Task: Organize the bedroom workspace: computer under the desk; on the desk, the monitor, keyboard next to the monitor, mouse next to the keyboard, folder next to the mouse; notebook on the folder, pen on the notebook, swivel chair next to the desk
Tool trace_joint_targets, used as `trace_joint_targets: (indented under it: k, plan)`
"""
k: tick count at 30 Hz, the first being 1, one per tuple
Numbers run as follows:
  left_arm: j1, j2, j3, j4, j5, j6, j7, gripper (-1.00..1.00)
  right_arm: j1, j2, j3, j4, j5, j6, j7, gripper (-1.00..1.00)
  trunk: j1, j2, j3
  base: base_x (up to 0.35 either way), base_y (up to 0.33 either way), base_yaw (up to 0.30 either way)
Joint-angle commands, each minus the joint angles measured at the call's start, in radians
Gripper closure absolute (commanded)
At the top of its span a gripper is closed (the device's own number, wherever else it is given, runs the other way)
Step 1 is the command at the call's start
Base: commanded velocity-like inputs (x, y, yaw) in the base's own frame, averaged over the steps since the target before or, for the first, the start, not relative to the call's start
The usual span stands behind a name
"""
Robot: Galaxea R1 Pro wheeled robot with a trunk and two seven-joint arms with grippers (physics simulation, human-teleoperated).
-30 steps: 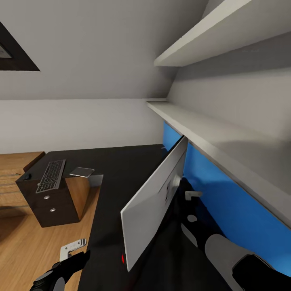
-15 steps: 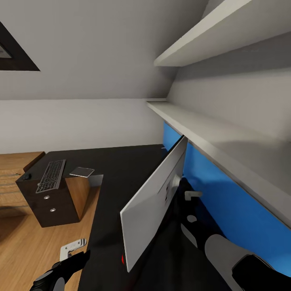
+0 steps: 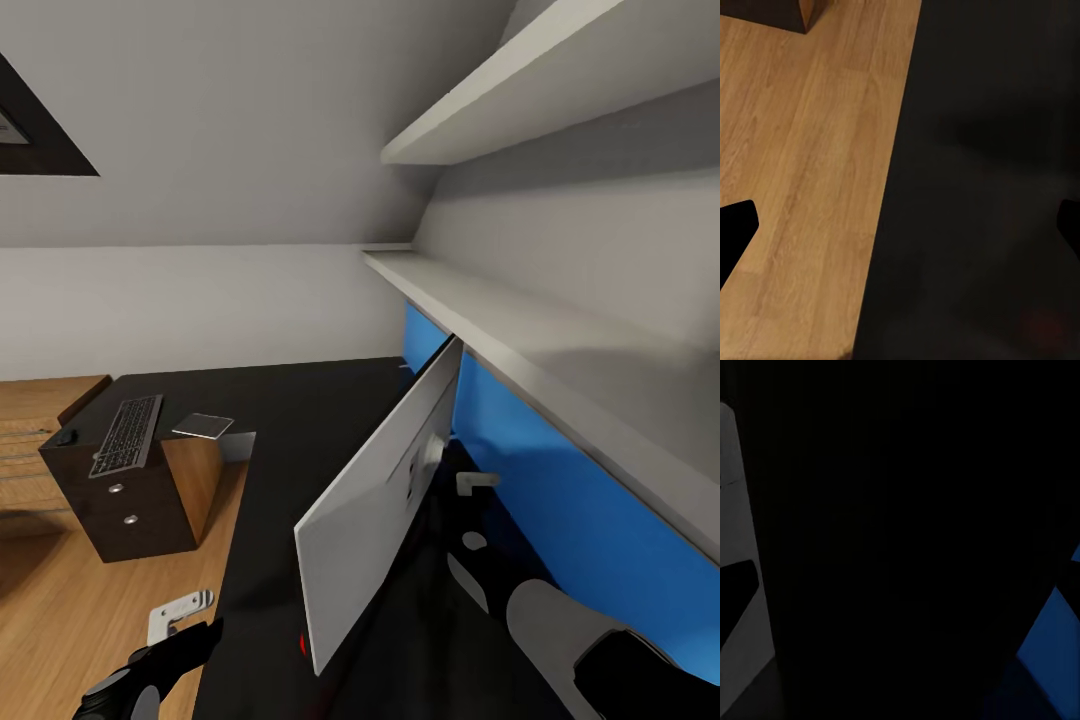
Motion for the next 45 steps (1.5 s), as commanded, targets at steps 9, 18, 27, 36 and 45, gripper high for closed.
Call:
trace_joint_targets:
  k: [9,18,27,36,45]
  plan:
    - [0.000,-0.001,0.001,-0.002,0.011,0.004,0.007,-1.00,-0.001,0.000,0.009,0.001,-0.009,-0.004,-0.004,-1.00,0.000,-0.001,-0.001,-0.132,0.000,0.000]
    - [0.000,-0.001,0.001,-0.003,0.011,0.004,0.007,-1.00,-0.001,0.000,0.009,0.001,-0.008,-0.004,-0.004,-1.00,0.000,-0.001,-0.001,-0.133,0.000,0.000]
    - [0.000,-0.001,0.001,-0.007,0.011,0.004,0.007,-1.00,-0.001,0.000,0.009,0.002,-0.009,-0.004,-0.004,-1.00,0.000,-0.001,-0.001,-0.165,0.000,0.000]
    - [0.000,-0.001,0.001,-0.007,0.011,0.004,0.007,-1.00,-0.001,0.001,0.009,-0.006,-0.012,0.000,-0.007,-1.00,0.000,-0.001,-0.001,-0.318,0.000,0.000]
    - [0.000,-0.001,0.001,-0.007,0.011,0.004,0.007,-1.00,0.110,0.019,0.009,-0.295,-0.009,0.196,-0.129,-1.00,0.000,-0.001,-0.001,-0.315,0.126,0.000]
